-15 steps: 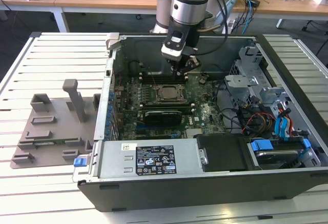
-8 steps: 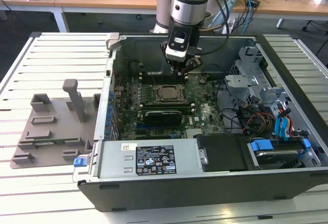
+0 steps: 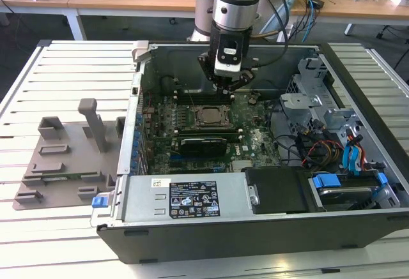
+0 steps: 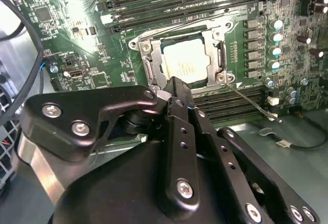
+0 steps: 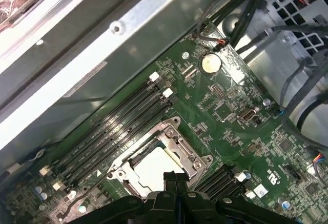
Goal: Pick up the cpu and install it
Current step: 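Install the first cpu locking lever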
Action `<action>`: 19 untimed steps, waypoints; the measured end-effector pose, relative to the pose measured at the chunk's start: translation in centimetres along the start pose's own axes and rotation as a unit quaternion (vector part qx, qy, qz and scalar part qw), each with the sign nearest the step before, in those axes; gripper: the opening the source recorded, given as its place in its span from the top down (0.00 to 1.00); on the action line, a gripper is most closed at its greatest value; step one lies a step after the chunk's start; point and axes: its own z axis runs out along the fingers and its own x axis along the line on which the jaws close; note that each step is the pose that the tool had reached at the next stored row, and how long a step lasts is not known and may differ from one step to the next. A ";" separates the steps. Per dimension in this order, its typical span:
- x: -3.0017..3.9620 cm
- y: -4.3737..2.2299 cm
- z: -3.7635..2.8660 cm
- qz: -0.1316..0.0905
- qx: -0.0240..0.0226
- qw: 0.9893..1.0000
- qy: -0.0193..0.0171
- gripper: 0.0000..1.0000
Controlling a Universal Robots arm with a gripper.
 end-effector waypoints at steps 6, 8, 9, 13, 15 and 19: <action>0.00 0.00 0.00 -0.048 0.000 0.999 -0.002 0.89; -0.01 0.01 0.00 -0.063 -0.001 0.998 -0.003 0.89; -0.01 0.01 0.00 -0.069 -0.001 0.998 -0.003 0.89; -0.01 0.01 0.00 -0.095 -0.001 0.995 -0.005 0.89; -0.01 0.01 0.00 -0.101 -0.001 0.995 -0.005 0.89; -0.02 0.01 0.00 -0.135 -0.001 0.991 -0.007 0.89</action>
